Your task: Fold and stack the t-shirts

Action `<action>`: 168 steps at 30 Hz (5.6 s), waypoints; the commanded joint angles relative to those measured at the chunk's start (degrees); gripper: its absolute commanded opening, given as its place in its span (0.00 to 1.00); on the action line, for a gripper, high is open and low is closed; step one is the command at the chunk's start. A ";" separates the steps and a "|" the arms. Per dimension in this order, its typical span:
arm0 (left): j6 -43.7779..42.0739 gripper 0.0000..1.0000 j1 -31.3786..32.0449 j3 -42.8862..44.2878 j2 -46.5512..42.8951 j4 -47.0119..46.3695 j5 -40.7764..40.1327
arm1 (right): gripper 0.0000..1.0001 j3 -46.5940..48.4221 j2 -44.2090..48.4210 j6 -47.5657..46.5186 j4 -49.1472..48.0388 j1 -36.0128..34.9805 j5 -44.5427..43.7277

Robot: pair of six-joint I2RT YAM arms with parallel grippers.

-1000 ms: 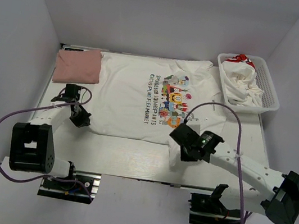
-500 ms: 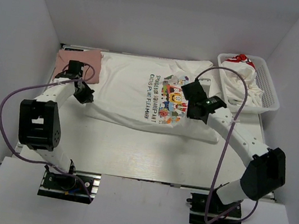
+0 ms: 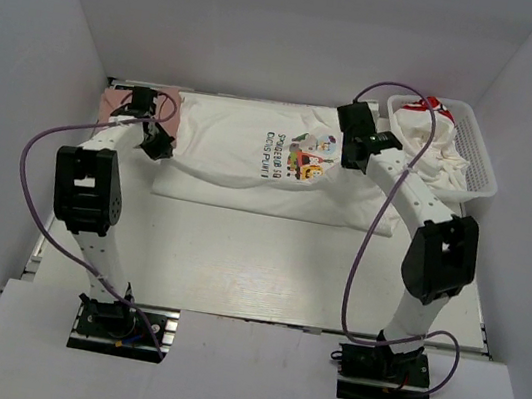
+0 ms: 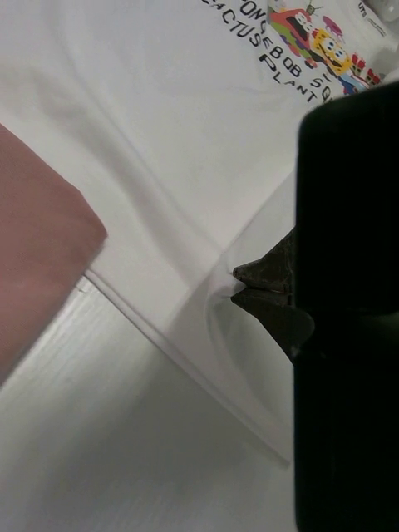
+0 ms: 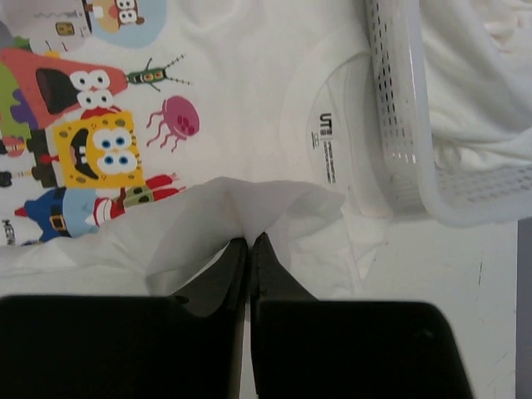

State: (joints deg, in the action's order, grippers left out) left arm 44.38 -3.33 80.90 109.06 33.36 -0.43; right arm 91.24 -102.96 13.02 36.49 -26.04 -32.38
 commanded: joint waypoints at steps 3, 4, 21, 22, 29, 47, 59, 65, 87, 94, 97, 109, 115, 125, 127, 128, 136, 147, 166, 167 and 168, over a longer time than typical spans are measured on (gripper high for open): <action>-1.31 0.01 0.17 6.10 4.04 -4.96 -0.89 | 0.00 7.63 -7.23 -4.92 -2.30 1.78 1.36; -2.01 0.03 0.17 6.11 4.84 -6.02 -0.02 | 0.00 9.46 -8.21 -5.02 -2.30 2.74 0.14; -8.08 1.00 0.70 5.42 -1.55 -5.67 3.58 | 0.90 12.34 -14.83 0.78 -3.95 6.18 13.72; -8.60 1.00 0.70 3.32 -2.52 -6.20 4.37 | 0.90 10.12 -12.47 1.13 -5.28 6.27 15.58; -9.75 1.00 0.70 -6.63 -9.38 -6.83 8.16 | 0.90 4.90 -13.83 4.29 -6.70 6.62 24.91; -12.48 1.00 0.17 -12.70 -19.32 1.18 1.57 | 0.14 25.74 -30.63 13.95 -11.79 6.80 38.00; -11.42 1.00 0.17 -11.65 -18.09 -1.02 5.35 | 0.90 25.66 -28.98 18.63 -18.38 7.23 40.03; -11.42 1.00 0.70 -12.26 -16.52 -7.34 12.10 | 0.90 8.74 -14.25 15.20 -18.56 8.90 31.00; -5.46 1.00 6.76 -26.90 -7.61 -5.52 13.54 | 0.90 -35.33 3.54 16.08 -16.28 12.60 29.30; -0.87 1.00 6.76 -38.27 -27.30 8.02 5.08 | 0.90 -50.10 18.74 16.34 -8.02 10.49 31.76; -0.08 1.00 6.76 -39.51 -31.78 13.29 6.57 | 0.90 -53.80 26.56 16.43 -3.01 8.56 35.98; -0.70 1.00 6.76 -23.34 -40.85 16.22 0.51 | 0.90 -39.41 23.52 7.47 -7.03 -1.10 44.94; -2.46 1.00 6.76 -22.19 -36.46 12.51 3.15 | 0.90 -30.08 11.03 4.12 -11.26 -4.46 45.74; -4.91 1.00 6.76 -20.96 -32.15 11.37 5.44 | 0.90 -14.71 -4.97 3.86 -15.23 -5.86 40.65; -5.44 1.00 6.76 -20.96 -31.63 10.84 4.91 | 0.90 -12.42 -6.72 3.25 -14.52 -5.69 39.59; -5.44 1.00 6.76 -20.96 -31.62 10.24 4.91 | 0.90 -11.27 -6.82 3.07 -14.43 -5.42 38.63; -7.91 1.00 6.23 -12.46 -24.25 7.95 4.38 | 0.90 -3.79 -4.71 5.79 -10.13 -2.97 25.80; -13.44 1.00 5.53 10.72 -1.08 9.96 -1.23 | 0.90 19.02 -19.09 2.11 -2.04 7.84 16.32; -8.97 0.91 7.63 32.83 21.37 16.11 -6.24 | 0.90 33.74 -34.59 0.43 -14.43 15.14 21.22; -6.44 0.90 8.51 32.30 21.37 16.12 -7.30 | 0.90 32.87 -34.59 1.04 -15.04 15.23 21.04; -5.02 0.90 8.52 31.78 21.37 16.12 -8.35 | 0.90 32.34 -34.42 1.31 -15.13 14.97 21.30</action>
State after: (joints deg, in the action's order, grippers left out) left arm 34.28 3.86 111.79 131.07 46.63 -4.78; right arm 122.96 -137.45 14.37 25.85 -10.92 -10.59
